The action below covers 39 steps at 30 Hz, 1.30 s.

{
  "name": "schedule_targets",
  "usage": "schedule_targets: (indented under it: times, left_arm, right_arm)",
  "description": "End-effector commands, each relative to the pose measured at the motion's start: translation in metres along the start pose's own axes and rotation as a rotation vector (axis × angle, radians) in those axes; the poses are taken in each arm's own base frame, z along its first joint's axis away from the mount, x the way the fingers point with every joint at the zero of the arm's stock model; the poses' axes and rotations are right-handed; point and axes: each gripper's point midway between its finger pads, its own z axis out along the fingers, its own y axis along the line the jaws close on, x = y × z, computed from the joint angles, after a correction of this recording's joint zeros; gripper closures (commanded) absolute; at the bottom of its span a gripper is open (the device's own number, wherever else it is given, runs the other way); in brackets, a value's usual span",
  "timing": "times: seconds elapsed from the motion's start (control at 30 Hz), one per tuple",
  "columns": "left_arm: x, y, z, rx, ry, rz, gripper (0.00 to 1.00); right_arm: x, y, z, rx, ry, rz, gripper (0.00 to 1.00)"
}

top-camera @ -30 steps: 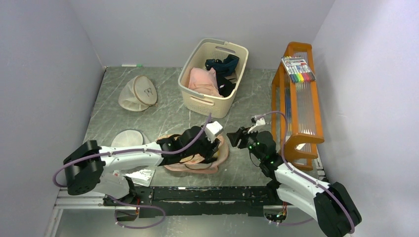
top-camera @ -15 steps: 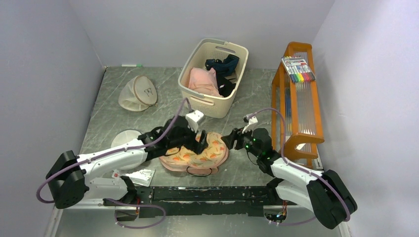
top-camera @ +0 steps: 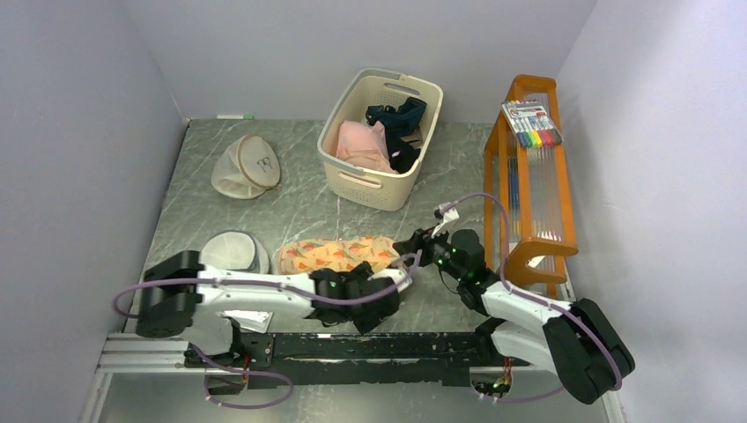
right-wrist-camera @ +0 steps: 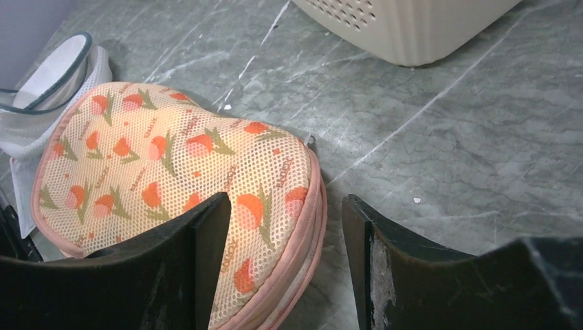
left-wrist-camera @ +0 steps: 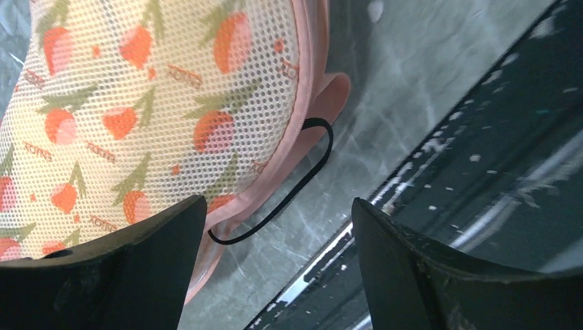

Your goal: Unzip the laundry bag and remove the bra

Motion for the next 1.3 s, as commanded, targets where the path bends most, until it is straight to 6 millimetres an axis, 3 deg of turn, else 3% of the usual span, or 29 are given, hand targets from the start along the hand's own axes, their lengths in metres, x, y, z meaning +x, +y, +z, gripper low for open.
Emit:
schedule_targets:
  times: [0.0,0.13,0.53,0.7,0.87,1.1,1.27]
  left_arm:
    - [0.018,0.025,0.013,-0.244,0.093,0.125,0.13]
    - [0.013,0.037,0.020,-0.337,0.079,0.147,0.21]
    - [-0.010,0.058,0.014,-0.464,0.015,0.113,0.54]
    - [-0.020,0.081,0.002,-0.530,-0.014,0.038,0.90]
    - [-0.041,0.122,-0.008,-0.605,-0.073,-0.096,0.93]
    - [-0.087,0.212,-0.011,-0.662,-0.121,-0.344,0.93]
    - [-0.079,0.275,-0.006,-0.715,-0.044,-0.411,0.93]
  right_arm:
    - [-0.011,-0.001,-0.005,0.007,-0.056,-0.028,0.39]
    - [-0.016,-0.003,-0.010,0.027,-0.080,-0.033,0.39]
    - [-0.015,-0.003,-0.010,0.023,-0.079,-0.031,0.39]
    - [-0.014,-0.004,-0.008,0.025,-0.070,-0.026,0.39]
    - [-0.013,-0.004,-0.007,0.027,-0.069,-0.028,0.39]
    - [-0.009,-0.003,-0.004,0.013,-0.046,-0.030,0.39]
    - [-0.010,-0.002,-0.004,0.007,-0.046,-0.037,0.39]
